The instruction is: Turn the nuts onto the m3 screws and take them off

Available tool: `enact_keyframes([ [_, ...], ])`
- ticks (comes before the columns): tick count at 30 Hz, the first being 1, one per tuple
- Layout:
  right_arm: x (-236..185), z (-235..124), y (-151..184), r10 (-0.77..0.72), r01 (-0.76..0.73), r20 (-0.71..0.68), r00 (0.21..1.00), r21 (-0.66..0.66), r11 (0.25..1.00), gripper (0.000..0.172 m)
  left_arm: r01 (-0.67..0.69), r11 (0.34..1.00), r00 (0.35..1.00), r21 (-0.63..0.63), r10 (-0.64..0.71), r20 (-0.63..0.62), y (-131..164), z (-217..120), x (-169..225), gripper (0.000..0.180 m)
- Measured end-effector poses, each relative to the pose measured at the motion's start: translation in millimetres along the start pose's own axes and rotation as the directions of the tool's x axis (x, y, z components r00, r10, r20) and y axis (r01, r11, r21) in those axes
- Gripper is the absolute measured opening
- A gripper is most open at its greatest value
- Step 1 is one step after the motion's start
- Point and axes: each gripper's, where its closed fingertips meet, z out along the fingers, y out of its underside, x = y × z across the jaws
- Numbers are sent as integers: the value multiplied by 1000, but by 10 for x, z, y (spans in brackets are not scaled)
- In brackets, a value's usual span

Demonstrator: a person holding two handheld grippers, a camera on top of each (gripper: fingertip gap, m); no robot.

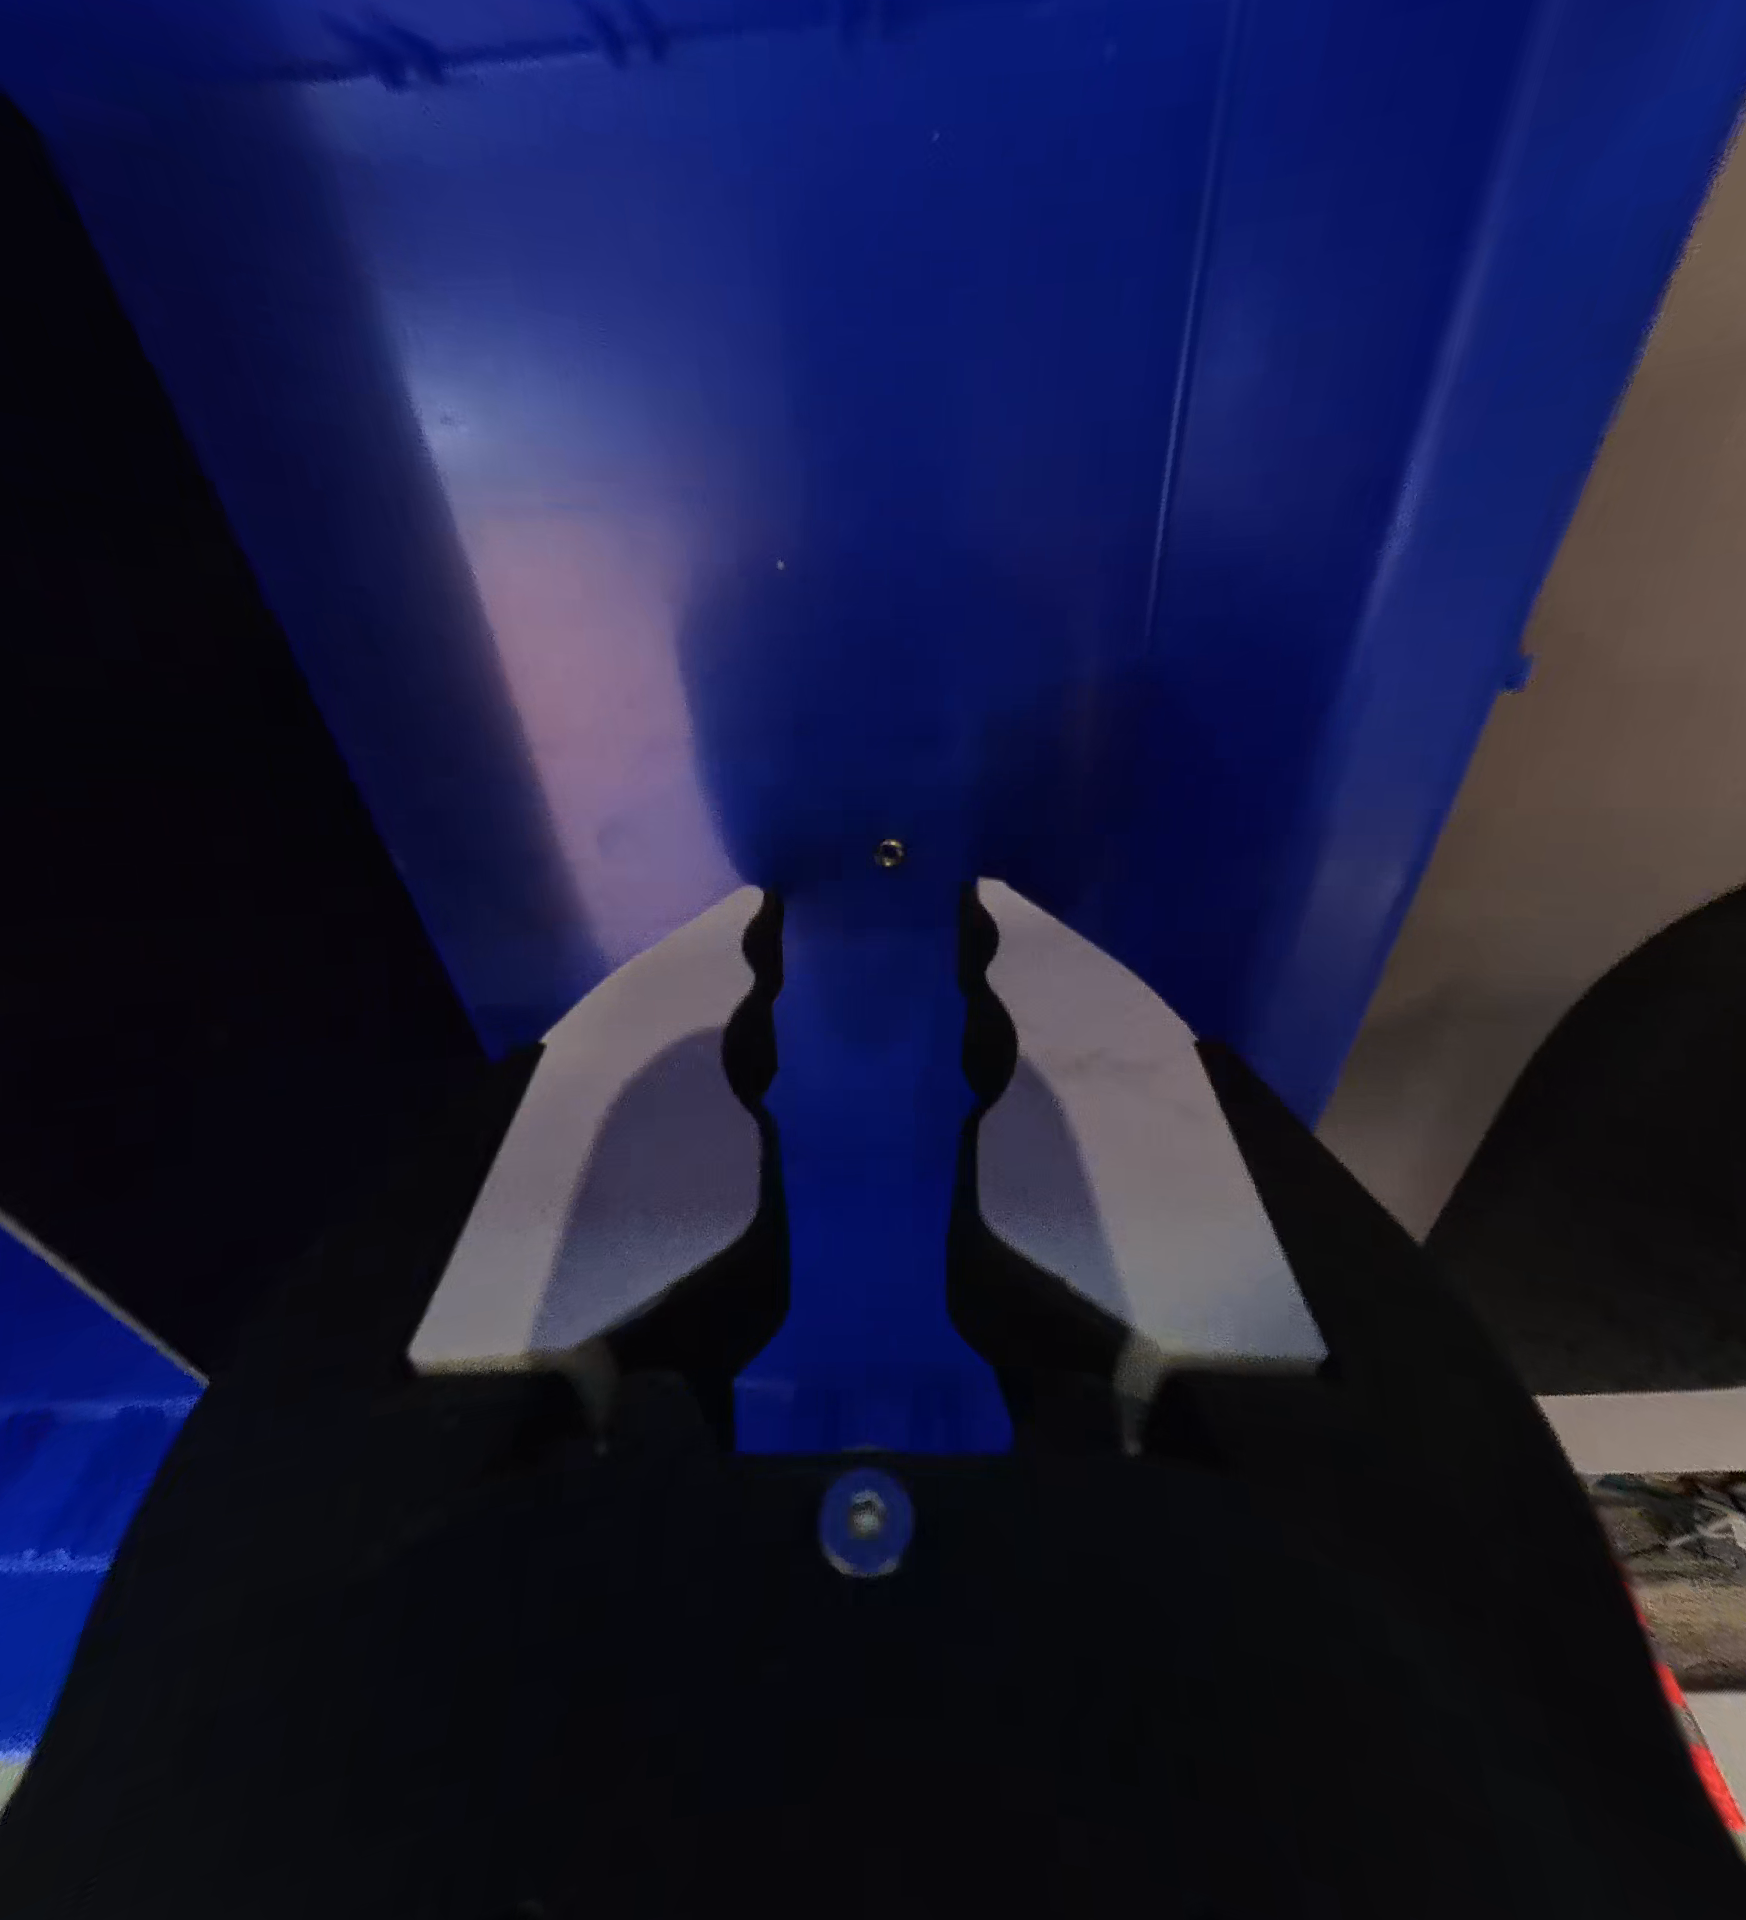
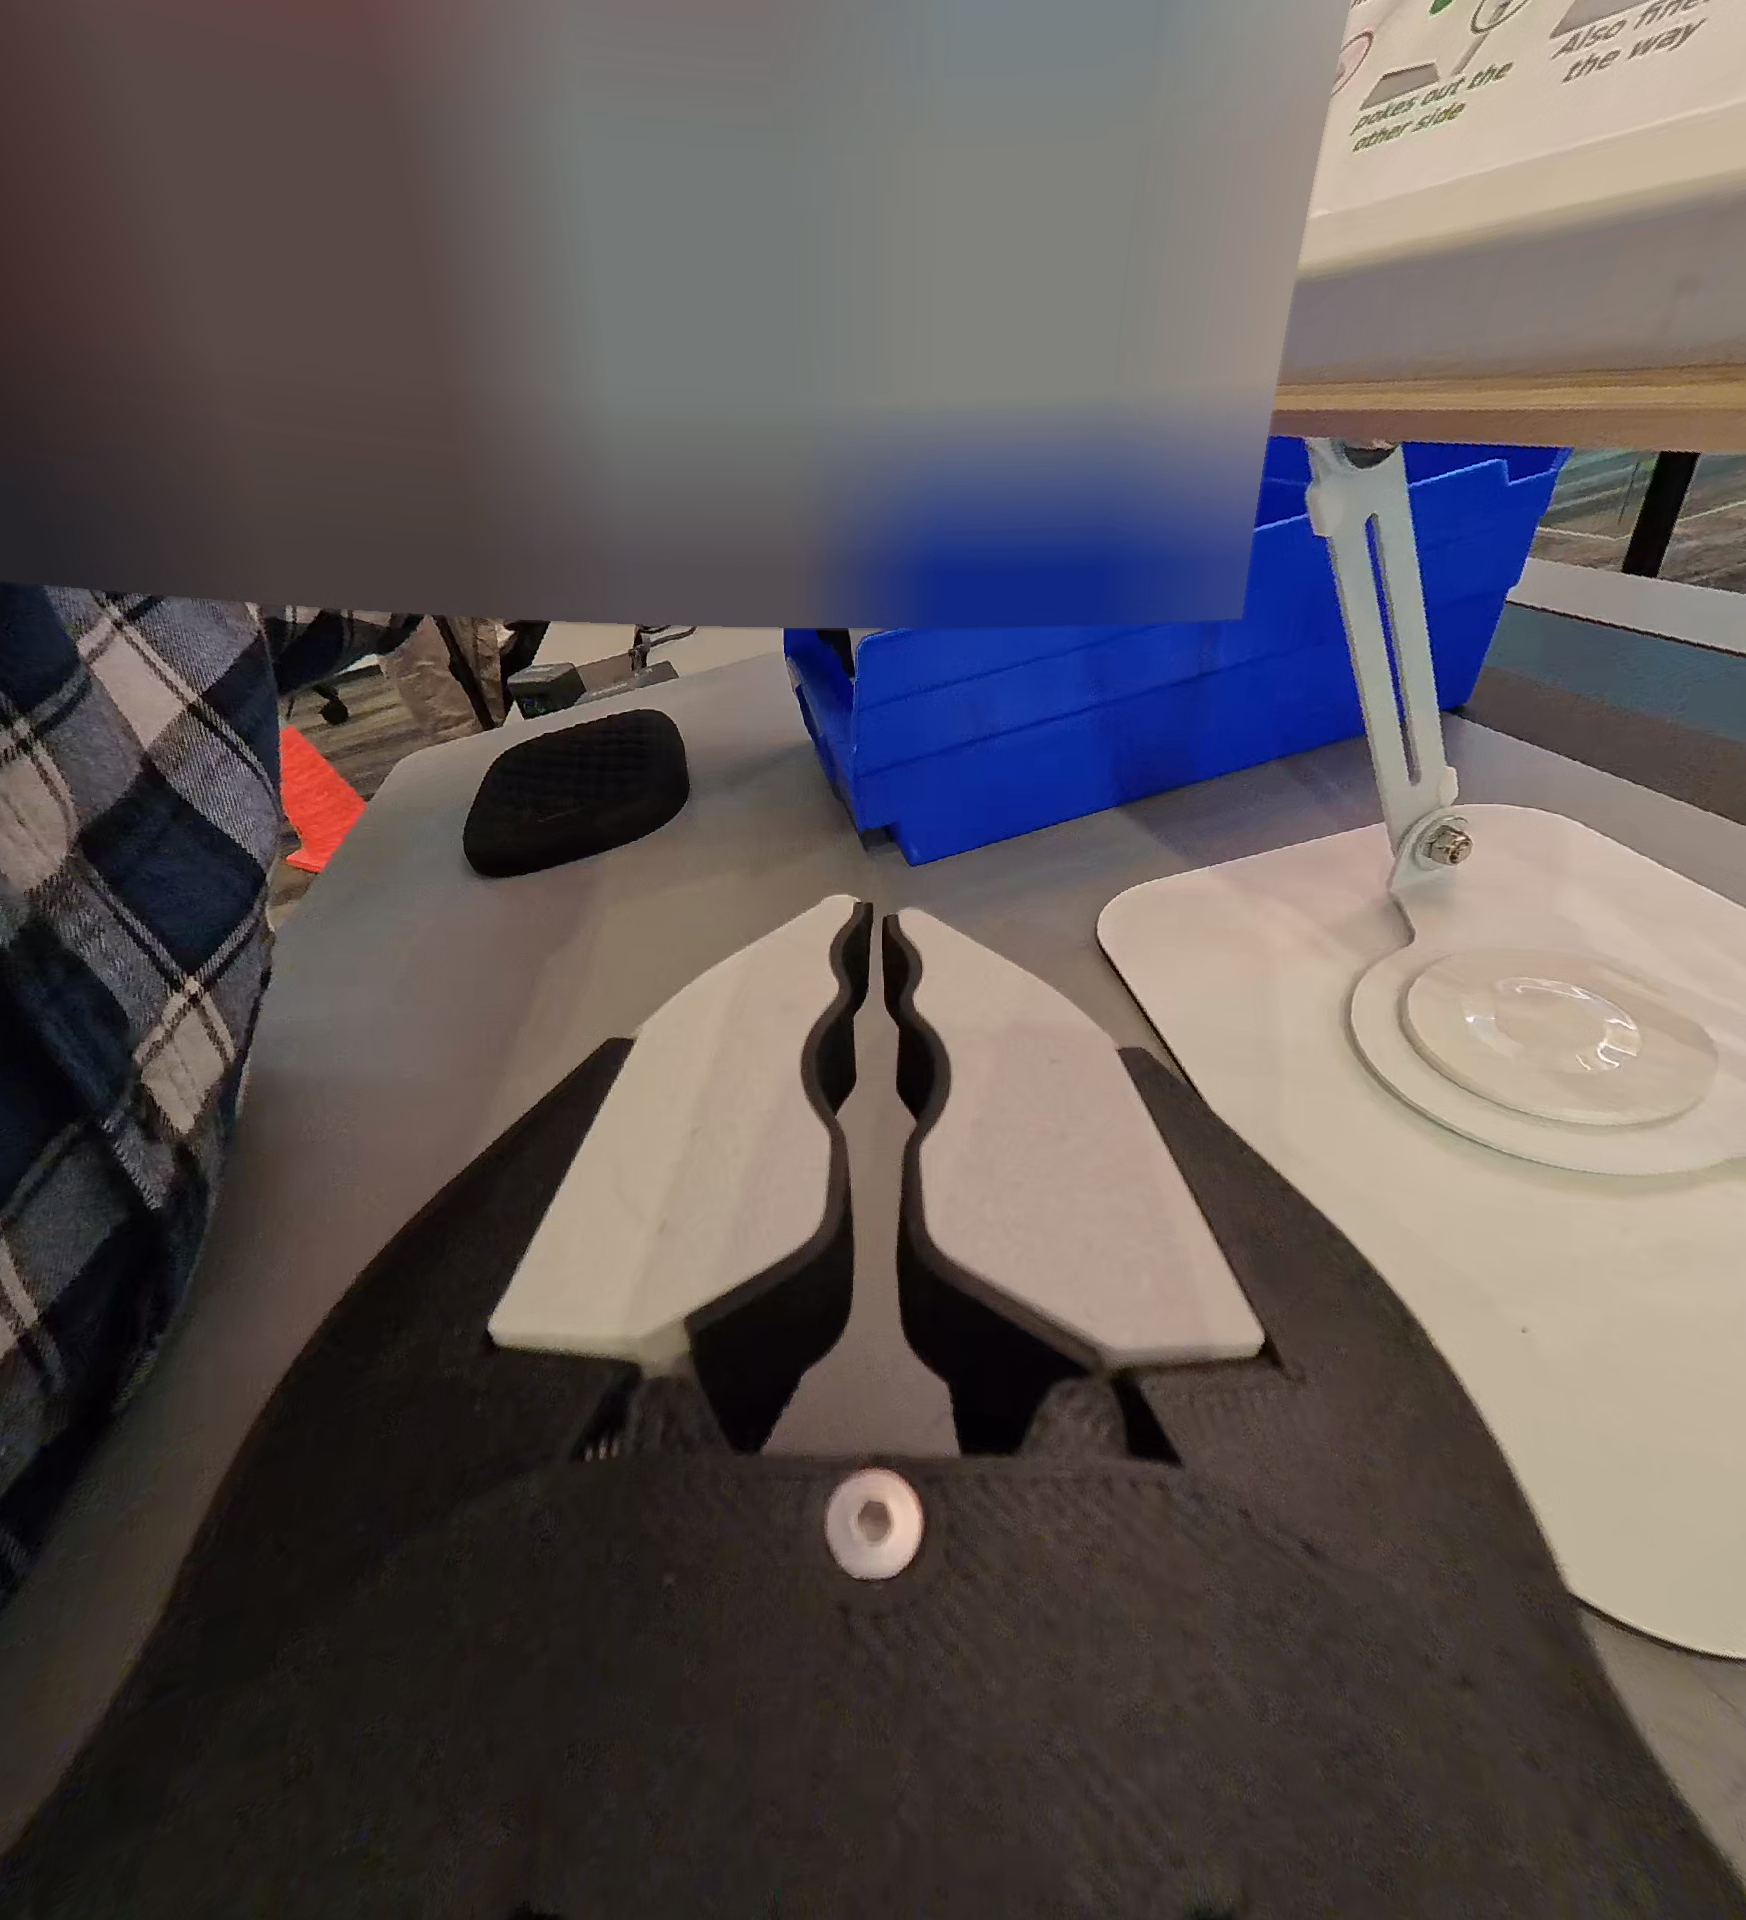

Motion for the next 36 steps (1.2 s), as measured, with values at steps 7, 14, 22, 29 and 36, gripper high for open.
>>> enact_keyframes([
  [7,-2,1,-1,0,0,1,1000,0,1000,2,28,1000,999,13,-28,-29,-63,15,-6,12],
  [14,-6,7,6,-3,3,2,1000,-6,1000,2,23,1000,1000,15,-23,-10,-72,12,-14,18],
  [22,-10,10,12,-6,6,3,1000,-10,1000,2,24,999,1000,43,-23,-20,-140,20,3,9],
  [29,-12,15,18,-8,8,3,1000,-14,1000,2,20,999,1000,38,-20,-5,-144,21,-14,9],
  [36,-15,17,20,-9,9,4,1000,-15,1000,2,23,999,1000,41,-23,0,-146,24,-17,5],
])
